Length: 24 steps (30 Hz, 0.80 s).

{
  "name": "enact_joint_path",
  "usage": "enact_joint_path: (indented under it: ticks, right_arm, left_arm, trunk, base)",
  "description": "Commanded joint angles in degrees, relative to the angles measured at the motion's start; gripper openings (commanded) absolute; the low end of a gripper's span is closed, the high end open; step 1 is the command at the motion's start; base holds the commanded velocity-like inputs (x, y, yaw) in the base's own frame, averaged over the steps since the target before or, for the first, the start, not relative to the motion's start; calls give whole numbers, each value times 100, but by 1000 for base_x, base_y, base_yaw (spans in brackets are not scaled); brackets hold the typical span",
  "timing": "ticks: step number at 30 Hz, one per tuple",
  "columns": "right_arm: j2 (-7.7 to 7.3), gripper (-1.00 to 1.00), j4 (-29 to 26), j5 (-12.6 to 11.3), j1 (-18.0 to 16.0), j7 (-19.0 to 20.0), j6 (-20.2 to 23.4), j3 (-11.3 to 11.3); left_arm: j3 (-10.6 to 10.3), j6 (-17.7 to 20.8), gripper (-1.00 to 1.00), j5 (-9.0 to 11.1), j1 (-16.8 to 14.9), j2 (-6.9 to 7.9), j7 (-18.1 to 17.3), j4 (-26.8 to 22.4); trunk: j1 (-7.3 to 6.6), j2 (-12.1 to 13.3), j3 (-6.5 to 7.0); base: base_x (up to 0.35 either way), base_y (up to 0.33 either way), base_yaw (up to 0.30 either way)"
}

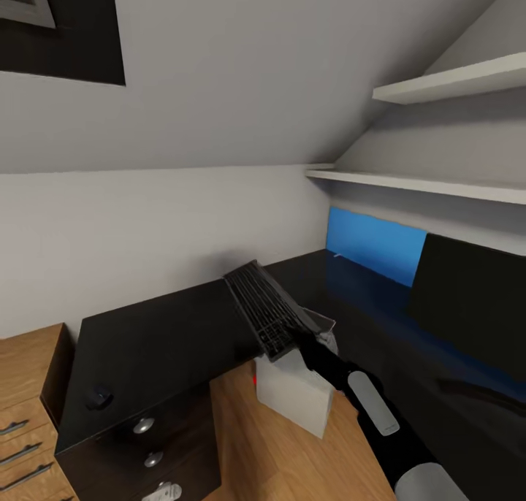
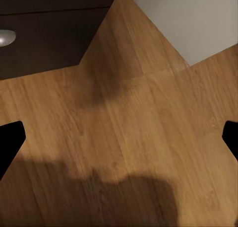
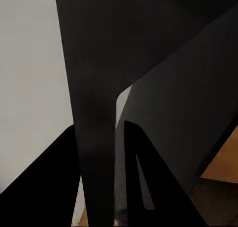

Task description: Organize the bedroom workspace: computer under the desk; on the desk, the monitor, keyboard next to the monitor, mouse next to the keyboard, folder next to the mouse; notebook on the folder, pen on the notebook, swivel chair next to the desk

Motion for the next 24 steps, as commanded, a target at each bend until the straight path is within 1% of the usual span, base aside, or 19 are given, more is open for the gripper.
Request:
enact_joint_path:
  ticks: [1,3,4,6,10,18,22,24]
  right_arm:
    - [-74,-100,10,-3,64,289,163,-5]
    - [-126,-100,16,-3,105,482,418,-9]
    - [-145,-100,18,-5,118,550,614,-16]
    - [-163,-100,19,-1,131,610,748,-23]
    - [-198,-100,28,4,139,659,822,-28]
    - [-205,-100,29,9,142,683,871,-29]
    - [-236,-100,29,11,142,683,877,-29]
    - [-241,-100,29,12,142,684,866,-24]
  left_arm:
    - [-46,-28,100,58,-6,5,-12,4]
    - [-44,-28,100,59,-6,5,-12,4]
    - [-43,-28,100,58,-6,5,-12,4]
    - [-43,-28,100,61,-6,5,-12,4]
    - [-40,-28,100,60,-6,5,-12,4]
    - [-24,-35,100,58,-6,13,-20,4]
    - [-15,-36,100,58,-6,13,-17,4]
    - [-22,-33,100,58,-6,13,-12,4]
  trunk:
    - [-23,38,12]
    - [-66,118,48]
    - [-88,158,66]
    - [-132,238,102]
    - [-220,398,173]
    - [-220,398,173]
    - [-220,398,173]
    - [-220,398,179]
  base:
    - [0,0,0]
    - [0,0,0]
    - [0,0,0]
    - [0,0,0]
    - [0,0,0]
    - [0,0,0]
    - [0,0,0]
    - [-107,-131,100]
